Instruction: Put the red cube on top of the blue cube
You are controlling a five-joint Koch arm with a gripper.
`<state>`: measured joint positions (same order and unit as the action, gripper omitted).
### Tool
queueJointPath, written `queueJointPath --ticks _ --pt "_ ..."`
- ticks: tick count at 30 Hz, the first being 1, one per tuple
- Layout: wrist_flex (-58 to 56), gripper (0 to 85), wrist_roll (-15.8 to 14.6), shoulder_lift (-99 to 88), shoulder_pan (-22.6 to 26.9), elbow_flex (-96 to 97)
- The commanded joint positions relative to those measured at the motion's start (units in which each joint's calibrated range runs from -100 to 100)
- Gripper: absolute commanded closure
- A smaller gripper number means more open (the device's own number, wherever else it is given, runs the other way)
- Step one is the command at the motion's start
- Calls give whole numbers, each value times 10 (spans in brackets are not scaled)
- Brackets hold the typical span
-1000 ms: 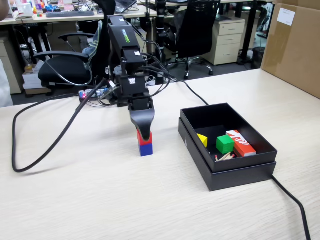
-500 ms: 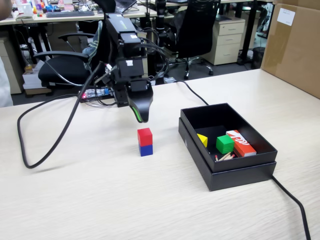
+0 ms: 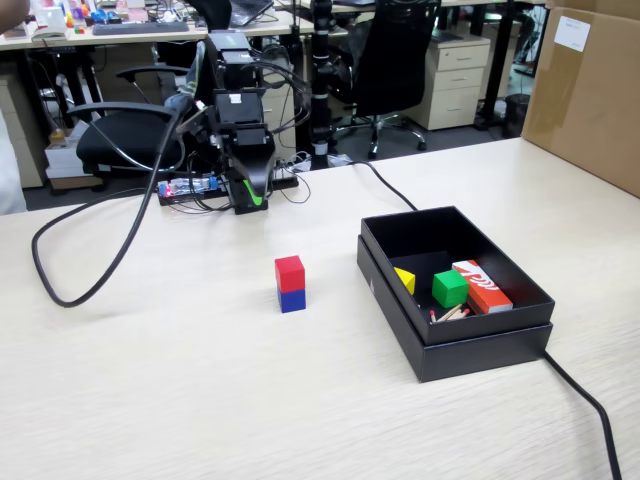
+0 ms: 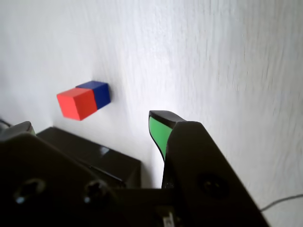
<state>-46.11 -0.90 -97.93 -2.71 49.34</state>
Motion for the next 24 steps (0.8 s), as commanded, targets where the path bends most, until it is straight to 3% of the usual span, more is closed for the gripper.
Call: queueJointPath --ticks 1,8,24 --pt "87 370 7 -21 -12 17" --pt "211 367 15 -21 -16 129" --pt "354 362 29 -21 -12 338"
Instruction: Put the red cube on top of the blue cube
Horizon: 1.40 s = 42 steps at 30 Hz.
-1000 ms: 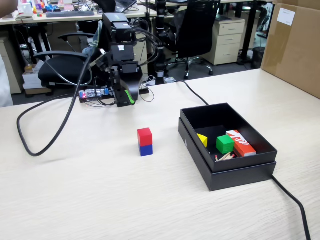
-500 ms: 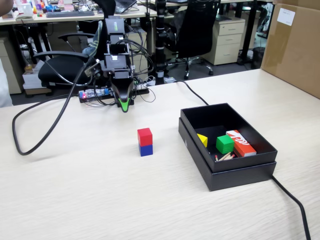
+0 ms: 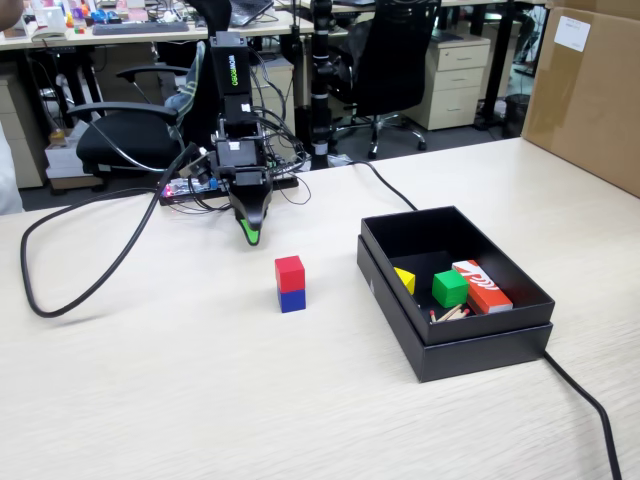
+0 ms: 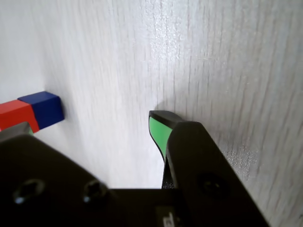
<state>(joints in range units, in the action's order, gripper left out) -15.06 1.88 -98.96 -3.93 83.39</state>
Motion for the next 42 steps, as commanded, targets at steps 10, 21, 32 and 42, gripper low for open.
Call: queueJointPath --ticks 10,21,32,42 --pt "112 364 5 -10 7 89" --pt "133 366 1 -10 23 120" --pt "135 371 -3 -10 41 128" --pt "135 372 -3 -10 40 128"
